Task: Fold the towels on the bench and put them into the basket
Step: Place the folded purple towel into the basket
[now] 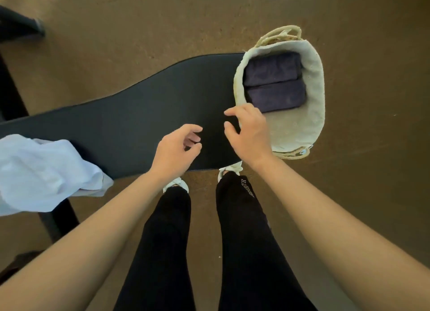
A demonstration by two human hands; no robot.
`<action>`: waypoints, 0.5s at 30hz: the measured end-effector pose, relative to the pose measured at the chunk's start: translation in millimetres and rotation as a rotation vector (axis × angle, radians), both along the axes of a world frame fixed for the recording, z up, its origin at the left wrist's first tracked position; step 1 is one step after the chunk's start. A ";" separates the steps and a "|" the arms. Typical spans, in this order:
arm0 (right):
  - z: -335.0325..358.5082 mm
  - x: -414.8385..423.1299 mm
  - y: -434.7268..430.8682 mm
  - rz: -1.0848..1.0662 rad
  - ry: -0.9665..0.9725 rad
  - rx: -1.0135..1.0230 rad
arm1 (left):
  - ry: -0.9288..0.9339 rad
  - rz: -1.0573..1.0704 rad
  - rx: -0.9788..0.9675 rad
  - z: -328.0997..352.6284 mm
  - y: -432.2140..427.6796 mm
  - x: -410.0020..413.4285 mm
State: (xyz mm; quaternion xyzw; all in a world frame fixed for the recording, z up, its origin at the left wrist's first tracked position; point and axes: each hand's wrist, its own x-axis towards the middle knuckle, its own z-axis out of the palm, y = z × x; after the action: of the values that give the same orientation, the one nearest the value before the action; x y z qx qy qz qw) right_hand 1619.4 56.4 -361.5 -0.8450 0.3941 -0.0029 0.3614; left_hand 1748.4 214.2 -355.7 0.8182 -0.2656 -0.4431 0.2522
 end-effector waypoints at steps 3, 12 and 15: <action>3.3 32.2 52.9 0.078 -0.031 0.151 | 0.077 0.261 0.058 1.6 57.5 18.2; -20.1 126.9 178.6 0.457 0.210 0.356 | -0.010 0.687 0.281 -10.3 235.9 88.9; -30.2 154.3 213.1 0.527 0.255 0.376 | -0.145 0.754 0.338 -21.1 284.8 111.6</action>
State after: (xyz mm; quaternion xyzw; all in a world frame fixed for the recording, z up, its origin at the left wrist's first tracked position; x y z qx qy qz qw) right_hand 1773.8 269.6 -391.7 -0.8300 0.1981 0.2687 0.4469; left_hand 1860.0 499.0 -376.8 0.9171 0.1120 -0.2981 0.2397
